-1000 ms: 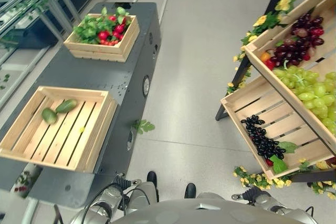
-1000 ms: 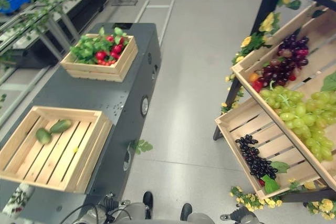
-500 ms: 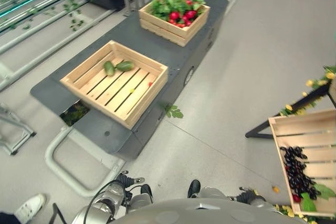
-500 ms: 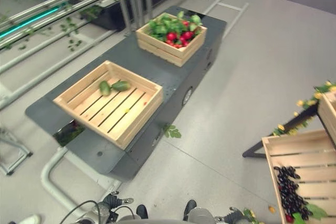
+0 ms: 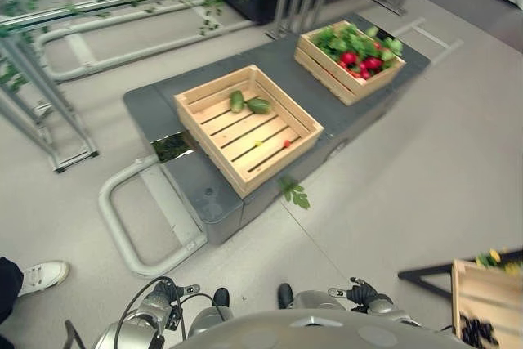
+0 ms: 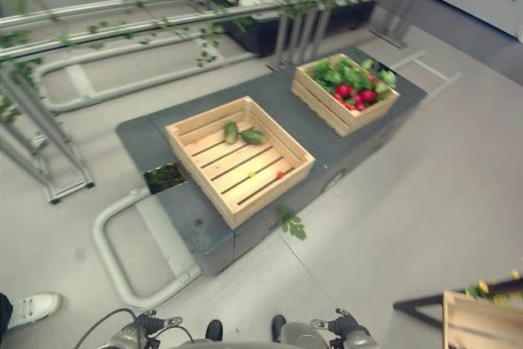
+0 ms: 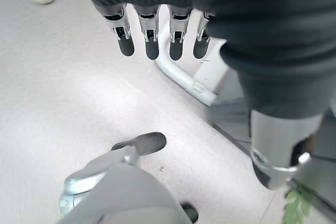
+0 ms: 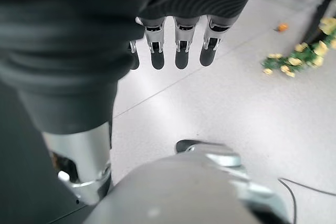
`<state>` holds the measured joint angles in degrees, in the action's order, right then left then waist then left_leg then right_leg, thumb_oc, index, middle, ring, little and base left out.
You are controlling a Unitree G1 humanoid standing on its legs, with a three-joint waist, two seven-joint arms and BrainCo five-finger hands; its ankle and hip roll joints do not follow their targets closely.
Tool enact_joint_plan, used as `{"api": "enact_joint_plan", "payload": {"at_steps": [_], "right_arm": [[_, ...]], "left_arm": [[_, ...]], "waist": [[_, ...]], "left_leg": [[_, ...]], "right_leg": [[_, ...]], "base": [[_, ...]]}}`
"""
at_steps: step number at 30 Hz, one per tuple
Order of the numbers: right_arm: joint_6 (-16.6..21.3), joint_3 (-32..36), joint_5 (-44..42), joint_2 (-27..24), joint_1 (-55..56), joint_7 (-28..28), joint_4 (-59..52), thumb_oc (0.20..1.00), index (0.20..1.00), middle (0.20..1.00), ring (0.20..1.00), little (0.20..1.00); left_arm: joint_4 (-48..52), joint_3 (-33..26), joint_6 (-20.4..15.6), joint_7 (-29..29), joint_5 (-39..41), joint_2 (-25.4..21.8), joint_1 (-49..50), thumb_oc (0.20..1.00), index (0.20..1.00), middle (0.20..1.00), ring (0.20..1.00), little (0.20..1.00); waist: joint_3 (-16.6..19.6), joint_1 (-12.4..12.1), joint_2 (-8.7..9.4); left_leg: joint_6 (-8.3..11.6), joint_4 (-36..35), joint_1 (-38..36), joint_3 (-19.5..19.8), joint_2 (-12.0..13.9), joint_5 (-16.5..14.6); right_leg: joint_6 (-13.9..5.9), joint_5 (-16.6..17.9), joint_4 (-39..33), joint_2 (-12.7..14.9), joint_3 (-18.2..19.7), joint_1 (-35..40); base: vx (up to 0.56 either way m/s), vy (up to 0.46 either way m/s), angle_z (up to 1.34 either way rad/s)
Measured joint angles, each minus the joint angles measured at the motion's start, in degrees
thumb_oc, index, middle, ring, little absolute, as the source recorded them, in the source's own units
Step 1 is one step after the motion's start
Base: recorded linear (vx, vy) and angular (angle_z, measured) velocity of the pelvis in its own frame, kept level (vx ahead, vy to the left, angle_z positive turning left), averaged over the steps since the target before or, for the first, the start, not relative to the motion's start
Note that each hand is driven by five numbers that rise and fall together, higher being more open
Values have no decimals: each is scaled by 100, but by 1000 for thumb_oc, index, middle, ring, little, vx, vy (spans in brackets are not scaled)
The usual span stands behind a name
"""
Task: Pick up the fruits from the basket on one side to the basket on the other side
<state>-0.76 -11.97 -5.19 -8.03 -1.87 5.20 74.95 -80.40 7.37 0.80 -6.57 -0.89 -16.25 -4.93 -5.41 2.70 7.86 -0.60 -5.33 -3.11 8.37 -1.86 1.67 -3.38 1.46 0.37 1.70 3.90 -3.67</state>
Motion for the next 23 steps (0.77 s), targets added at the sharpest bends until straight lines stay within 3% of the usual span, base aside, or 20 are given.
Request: {"api": "enact_joint_plan", "payload": {"at_steps": [1,4,7,23], "right_arm": [[2,19,-9,19,45,2,25,1000,1000,1000,1000,1000],[-19,43,27,10,94,-9,75,1000,1000,1000,1000,1000],[-58,31,117,12,42,-95,66,1000,1000,1000,1000,1000],[-93,32,130,-148,226,-106,165,1000,1000,1000,1000,1000]], "left_arm": [[-7,-21,5,7,22,18,73,1000,1000,1000,1000,1000],[-5,-190,5,65,344,33,320,1000,1000,1000,1000,1000],[7,-389,10,132,684,87,395,1000,1000,1000,1000,1000],[1,-418,16,390,1180,402,477,1000,1000,1000,1000,1000]], "waist": [[23,-4,10],[100,-191,-53],[127,-340,-92],[514,-349,-470]], "left_leg": [[29,-2,-40,-19,22,-16],[223,31,-132,-228,214,-74],[271,32,-251,-410,291,-106],[306,1,-354,-478,376,-177]], "right_leg": [[128,117,-21,2,-59,71],[204,235,-438,-82,-346,385],[307,316,-562,-157,-324,562],[344,249,-594,-195,-498,726]], "base": [[84,-26,67],[66,-99,34],[56,-95,-9],[14,-51,1]]}}
